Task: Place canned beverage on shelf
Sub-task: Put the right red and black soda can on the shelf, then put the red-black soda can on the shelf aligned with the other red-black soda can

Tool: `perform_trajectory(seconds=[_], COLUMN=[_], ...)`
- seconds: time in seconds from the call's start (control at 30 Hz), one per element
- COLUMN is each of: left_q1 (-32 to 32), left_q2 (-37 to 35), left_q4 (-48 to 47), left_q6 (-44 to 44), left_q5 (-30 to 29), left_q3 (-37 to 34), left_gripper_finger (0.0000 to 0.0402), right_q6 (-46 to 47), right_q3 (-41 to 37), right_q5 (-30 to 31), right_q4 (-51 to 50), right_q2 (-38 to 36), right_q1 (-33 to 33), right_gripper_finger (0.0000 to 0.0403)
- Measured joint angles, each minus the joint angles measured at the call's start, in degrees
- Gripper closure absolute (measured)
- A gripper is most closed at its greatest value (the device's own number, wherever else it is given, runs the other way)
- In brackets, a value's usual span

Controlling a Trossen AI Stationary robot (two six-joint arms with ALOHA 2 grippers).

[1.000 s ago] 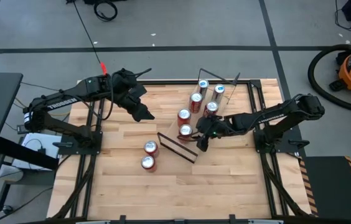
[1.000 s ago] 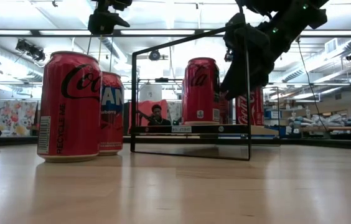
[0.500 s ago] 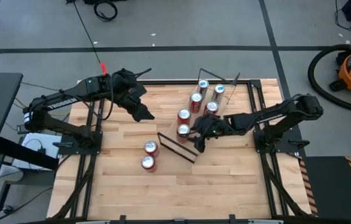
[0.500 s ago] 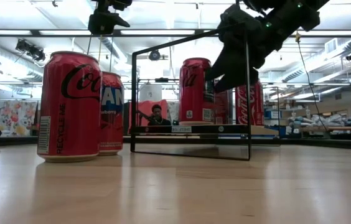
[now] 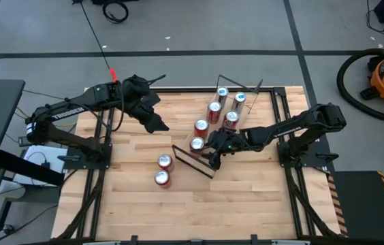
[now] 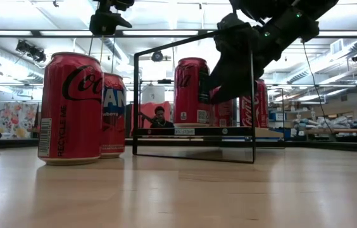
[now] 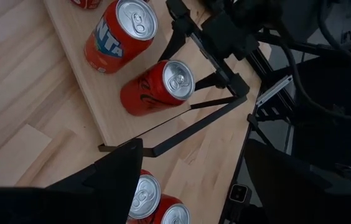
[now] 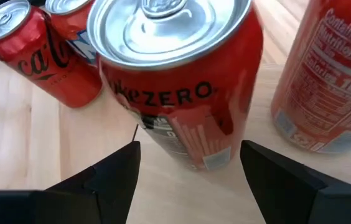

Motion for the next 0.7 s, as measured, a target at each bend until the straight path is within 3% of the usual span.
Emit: perform_trajectory(seconds=[0.43, 0.7], left_q1=[0.0, -0.1], left_q2=[0.0, 0.0], left_q4=[0.0, -1.6], left_q6=[0.5, 2.7], left_q5=[0.1, 1.5], left_q3=[0.0, 0.0], left_gripper_finger=[0.0111, 0.0111], right_q6=[-1.7, -1.6], right_q3=[0.0, 0.0], right_q5=[4.0, 2.8], right_q4=[4.4, -3.1], right_q2=[0.1, -5.3], right_q1=[-0.7, -0.7], right_gripper_finger=[0.0117, 0.0117])
